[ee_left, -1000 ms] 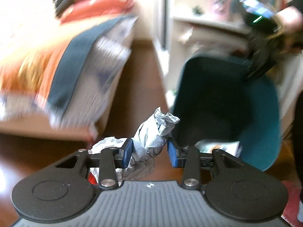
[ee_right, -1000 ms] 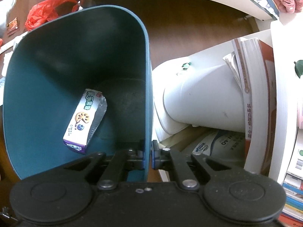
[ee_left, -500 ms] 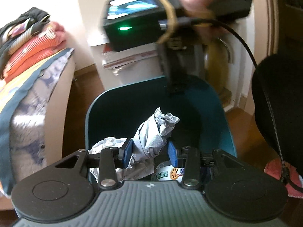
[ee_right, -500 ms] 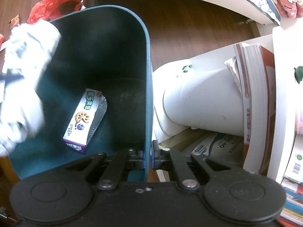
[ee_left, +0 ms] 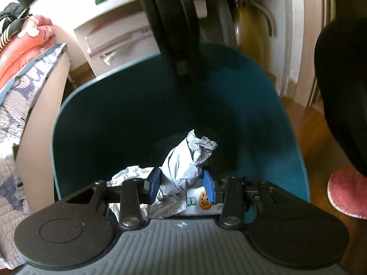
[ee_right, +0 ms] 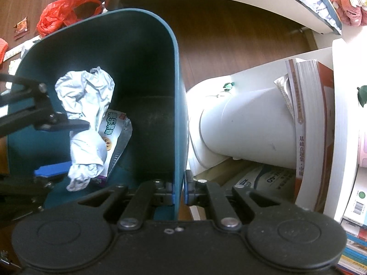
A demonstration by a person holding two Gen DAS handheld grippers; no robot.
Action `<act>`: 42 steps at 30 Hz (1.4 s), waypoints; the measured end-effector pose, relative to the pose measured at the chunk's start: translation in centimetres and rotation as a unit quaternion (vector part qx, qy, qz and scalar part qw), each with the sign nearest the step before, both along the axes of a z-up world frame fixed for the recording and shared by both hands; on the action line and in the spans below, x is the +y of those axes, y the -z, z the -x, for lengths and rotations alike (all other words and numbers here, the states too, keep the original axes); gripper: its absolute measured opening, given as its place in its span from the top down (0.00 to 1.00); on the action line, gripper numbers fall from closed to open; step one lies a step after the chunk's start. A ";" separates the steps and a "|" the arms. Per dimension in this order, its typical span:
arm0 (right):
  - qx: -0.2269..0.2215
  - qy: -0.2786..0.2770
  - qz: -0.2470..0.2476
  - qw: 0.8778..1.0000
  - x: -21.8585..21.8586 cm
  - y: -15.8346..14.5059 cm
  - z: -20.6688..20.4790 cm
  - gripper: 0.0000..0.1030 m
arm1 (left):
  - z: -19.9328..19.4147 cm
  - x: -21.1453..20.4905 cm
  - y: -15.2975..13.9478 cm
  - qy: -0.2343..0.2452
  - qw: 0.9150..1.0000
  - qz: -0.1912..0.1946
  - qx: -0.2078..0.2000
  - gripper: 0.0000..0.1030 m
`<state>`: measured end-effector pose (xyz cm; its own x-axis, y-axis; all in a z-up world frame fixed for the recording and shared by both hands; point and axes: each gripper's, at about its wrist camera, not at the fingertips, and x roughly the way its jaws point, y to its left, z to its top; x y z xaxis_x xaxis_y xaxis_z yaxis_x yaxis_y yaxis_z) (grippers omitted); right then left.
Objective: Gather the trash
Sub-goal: 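Carry the crumpled paper into the teal bin and release it, then lower the left gripper to the cabbage leaf and close on it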
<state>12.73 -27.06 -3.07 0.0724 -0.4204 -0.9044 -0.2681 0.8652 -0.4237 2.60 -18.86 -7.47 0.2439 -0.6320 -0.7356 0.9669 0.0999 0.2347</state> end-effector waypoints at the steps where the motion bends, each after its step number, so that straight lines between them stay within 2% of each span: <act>1: 0.000 0.000 0.000 1.000 0.0 0.0 0.0 0.94 | 0.0 -0.3 0.3 -0.001 1.000 -0.008 0.000 0.63; 6: 0.000 0.000 -0.001 1.000 0.0 0.0 0.0 0.94 | 0.0 -0.9 1.4 0.007 0.999 -0.037 0.001 0.61; 9: 0.001 0.000 0.000 1.000 0.1 0.0 -0.1 0.94 | -0.1 -0.9 1.5 0.005 0.999 -0.044 0.019 0.59; 11: 0.002 0.000 0.000 1.000 0.1 0.0 -0.1 0.94 | -0.8 -1.2 1.5 0.004 0.998 -0.043 0.037 0.48; 12: 0.002 0.000 0.000 1.000 0.1 0.1 -0.1 0.94 | -0.9 -1.6 1.4 0.002 0.998 -0.040 0.046 0.38; 13: 0.002 0.000 0.000 1.000 0.1 0.1 -0.1 0.94 | -0.9 -1.4 1.3 0.001 0.998 -0.035 0.053 0.34; 16: 0.002 0.002 0.000 1.000 0.0 0.1 -0.2 0.94 | -1.3 -1.1 0.9 -0.003 0.997 -0.026 0.066 0.34; 21: 0.007 0.012 -0.004 1.000 -0.4 0.2 -0.2 0.93 | -1.9 0.4 0.3 -0.021 0.998 -0.014 0.063 0.34; 28: 0.024 0.037 -0.013 0.999 -1.6 0.6 0.1 0.93 | -3.6 5.0 -2.0 -0.064 0.995 0.015 0.080 0.34; 32: 0.034 0.050 -0.025 0.998 -2.1 0.7 0.3 0.92 | -5.6 8.4 -3.9 -0.106 0.985 0.055 0.121 0.34; 36: 0.043 0.063 -0.031 0.997 -2.7 0.9 1.0 0.92 | -7.7 12.3 -4.0 -0.165 0.975 0.075 0.127 0.29; 42: 0.052 0.073 -0.049 0.995 -2.5 0.6 1.7 0.89 | -10.6 16.6 0.9 -0.258 0.955 0.030 0.143 0.29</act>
<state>11.04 -29.58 -3.67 -0.0796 -0.3291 -0.9410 -0.1738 0.9341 -0.3119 13.25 -2.30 -8.34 0.3291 -0.5248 -0.7850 0.8094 0.5850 -0.0518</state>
